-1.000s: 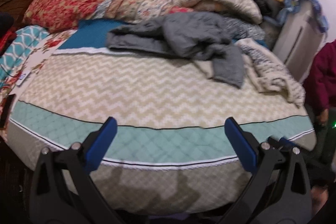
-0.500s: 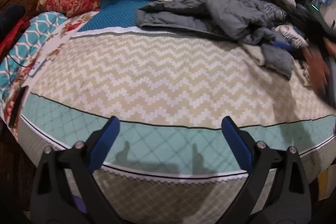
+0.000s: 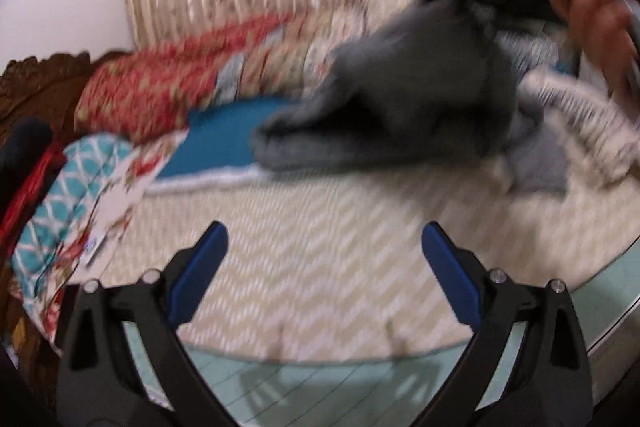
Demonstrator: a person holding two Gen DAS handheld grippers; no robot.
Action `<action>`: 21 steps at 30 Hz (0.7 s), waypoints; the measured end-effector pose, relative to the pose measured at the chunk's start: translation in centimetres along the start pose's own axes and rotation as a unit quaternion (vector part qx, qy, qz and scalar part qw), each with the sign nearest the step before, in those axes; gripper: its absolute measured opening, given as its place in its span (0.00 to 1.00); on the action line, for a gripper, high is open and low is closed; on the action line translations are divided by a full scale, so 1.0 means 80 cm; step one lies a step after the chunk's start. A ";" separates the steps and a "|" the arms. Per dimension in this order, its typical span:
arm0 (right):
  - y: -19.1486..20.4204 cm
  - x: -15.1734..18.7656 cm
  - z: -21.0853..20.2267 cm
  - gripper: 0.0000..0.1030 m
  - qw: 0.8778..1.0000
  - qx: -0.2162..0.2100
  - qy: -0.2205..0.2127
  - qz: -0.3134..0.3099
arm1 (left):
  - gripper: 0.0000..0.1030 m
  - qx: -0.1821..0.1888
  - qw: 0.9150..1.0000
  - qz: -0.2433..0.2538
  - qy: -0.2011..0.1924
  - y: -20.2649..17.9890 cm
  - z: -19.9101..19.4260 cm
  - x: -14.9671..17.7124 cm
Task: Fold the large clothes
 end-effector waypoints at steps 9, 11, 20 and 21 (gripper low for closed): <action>0.237 0.117 -0.015 0.00 0.976 -0.094 0.082 -0.177 | 0.91 0.025 0.997 -0.047 -0.063 0.021 -0.091 -0.001; 0.237 0.144 -0.016 0.13 0.973 -0.052 0.074 -0.211 | 0.91 -0.010 0.998 -0.038 -0.043 0.038 -0.082 0.016; 0.035 0.268 -0.117 0.64 0.951 0.210 -0.009 -0.227 | 0.72 -0.123 0.987 -0.079 0.067 0.158 0.008 0.070; 0.009 0.280 -0.130 0.68 0.942 0.249 -0.017 -0.223 | 0.72 -0.124 0.988 -0.080 0.054 0.170 0.001 0.074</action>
Point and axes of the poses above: each gripper's, at about its wrist camera, not at the fingertips, and z roughly the way its jaws point, y to its left, x to its underside, the point moved 5 cm from there along z, roughly the way its jaws point, and after that the axes turned 2 degrees about -z, right-handed, at the moved point
